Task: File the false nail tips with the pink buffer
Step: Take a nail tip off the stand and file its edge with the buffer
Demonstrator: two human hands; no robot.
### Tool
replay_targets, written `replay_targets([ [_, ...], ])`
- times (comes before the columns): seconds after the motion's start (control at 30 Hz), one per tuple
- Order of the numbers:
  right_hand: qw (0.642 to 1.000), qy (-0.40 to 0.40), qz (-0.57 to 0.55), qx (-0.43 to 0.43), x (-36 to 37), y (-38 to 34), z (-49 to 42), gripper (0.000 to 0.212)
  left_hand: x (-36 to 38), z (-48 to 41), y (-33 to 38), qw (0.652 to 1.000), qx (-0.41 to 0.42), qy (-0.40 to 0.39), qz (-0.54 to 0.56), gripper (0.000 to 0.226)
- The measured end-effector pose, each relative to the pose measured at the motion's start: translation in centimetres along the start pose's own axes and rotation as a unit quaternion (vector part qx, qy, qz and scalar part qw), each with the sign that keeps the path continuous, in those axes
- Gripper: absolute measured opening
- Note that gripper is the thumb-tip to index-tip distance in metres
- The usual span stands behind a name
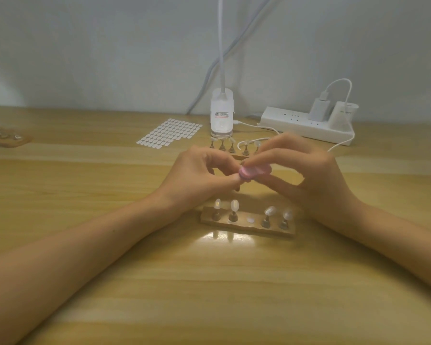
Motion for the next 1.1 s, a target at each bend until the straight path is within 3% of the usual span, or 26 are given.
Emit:
replay_targets([
  [0.33, 0.999, 0.015, 0.006, 0.032, -0.8, 0.8, 0.0, 0.016, 0.1, -0.1, -0.1, 1.0, -0.002, -0.01, 0.004, 0.013],
  [0.43, 1.0, -0.004, 0.007, -0.004, 0.0, -0.2, 0.1, 0.016, 0.1, -0.1, -0.1, 1.0, -0.002, -0.008, 0.002, 0.017],
  [0.57, 0.999, 0.017, 0.0, 0.033, -0.5, 0.8, 0.0, 0.015, 0.2, -0.2, 0.0, 1.0, 0.003, -0.012, 0.017, 0.007],
  [0.67, 1.0, -0.001, 0.004, 0.004, 0.0, 0.1, 0.0, 0.015, 0.3, -0.1, 0.1, 1.0, 0.004, -0.017, 0.004, 0.012],
  [0.8, 0.999, 0.02, -0.004, 0.049, -0.8, 1.3, 0.0, 0.012, 0.3, -0.2, 0.0, 1.0, 0.002, -0.015, 0.012, 0.014],
  [0.9, 1.0, 0.001, -0.003, 0.008, -0.1, 0.1, 0.0, 0.016, 0.2, -0.2, -0.1, 1.0, 0.004, -0.015, 0.008, 0.011],
  [1.1, 0.999, 0.013, -0.018, 0.025, -0.7, 0.4, 0.0, 0.012, 0.4, 0.0, 0.2, 1.0, 0.011, -0.019, 0.018, 0.005],
])
Point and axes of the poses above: each hand's wrist, its own z-axis away from the middle knuckle, its own x-axis out of the palm, y = z × x, the point moved 10 cm from there along -z, towards the middle knuckle, and after that the axes turned 8 degrees about -y, right-handed, at the moved point
